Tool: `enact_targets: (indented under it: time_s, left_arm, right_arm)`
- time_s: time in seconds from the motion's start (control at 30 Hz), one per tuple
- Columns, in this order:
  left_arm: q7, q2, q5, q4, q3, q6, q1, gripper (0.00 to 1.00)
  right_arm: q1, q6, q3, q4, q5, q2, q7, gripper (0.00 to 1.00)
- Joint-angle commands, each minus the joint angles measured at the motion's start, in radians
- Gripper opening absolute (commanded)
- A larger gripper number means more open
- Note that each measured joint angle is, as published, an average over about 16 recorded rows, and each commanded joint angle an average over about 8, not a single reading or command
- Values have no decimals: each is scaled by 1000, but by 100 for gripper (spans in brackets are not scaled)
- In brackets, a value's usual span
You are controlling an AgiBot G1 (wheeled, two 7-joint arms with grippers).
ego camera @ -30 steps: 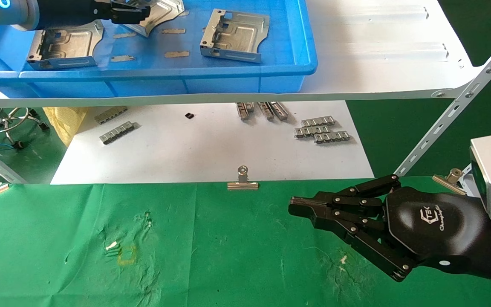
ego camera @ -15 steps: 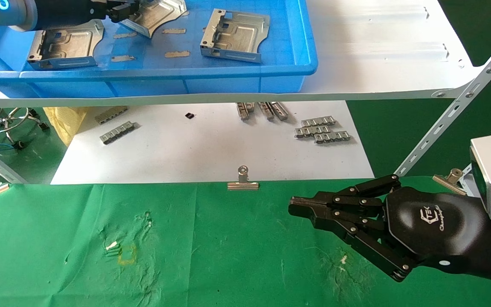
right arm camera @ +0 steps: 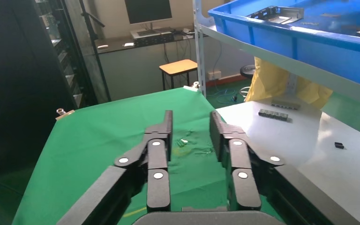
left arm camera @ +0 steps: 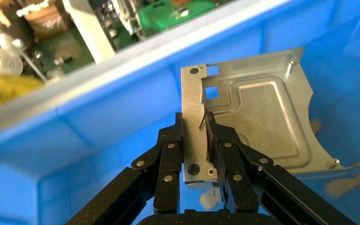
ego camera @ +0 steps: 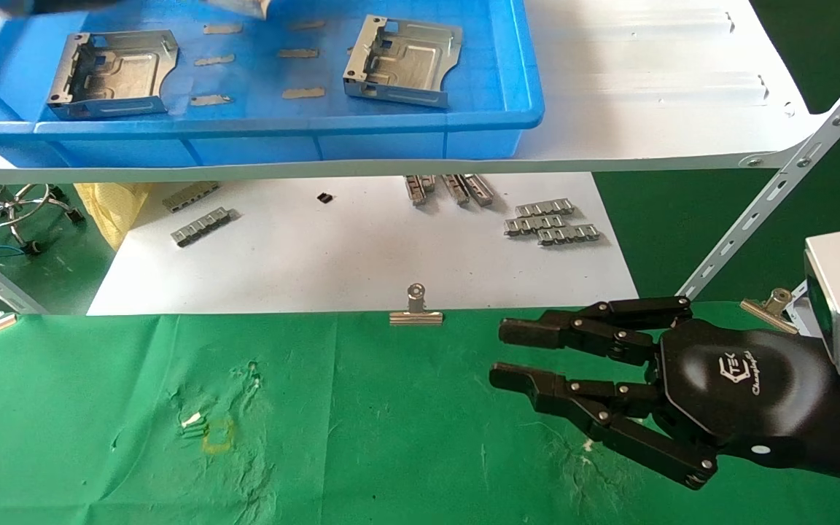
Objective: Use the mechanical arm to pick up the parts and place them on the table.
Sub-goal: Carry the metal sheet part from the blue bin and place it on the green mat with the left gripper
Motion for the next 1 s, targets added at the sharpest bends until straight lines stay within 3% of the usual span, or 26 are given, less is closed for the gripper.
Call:
enact_targets:
  time_s: [0.03, 0.23, 0.77, 1.0]
  left_arm:
    - [2, -3, -9, -6, -7, 5, -10, 0]
    - [61, -43, -53, -31, -35, 149, -11, 0]
    - [288, -206, -150, -59, -90, 726, 18, 0]
    - [362, -266, -202, -109, -103, 828, 69, 0]
  right_arm:
    - [0, 0, 0, 0, 0, 0, 0, 100]
    - [0, 0, 0, 0, 0, 0, 0, 100]
    - [0, 0, 0, 0, 0, 0, 0, 100]
    - [0, 0, 0, 0, 0, 0, 0, 100]
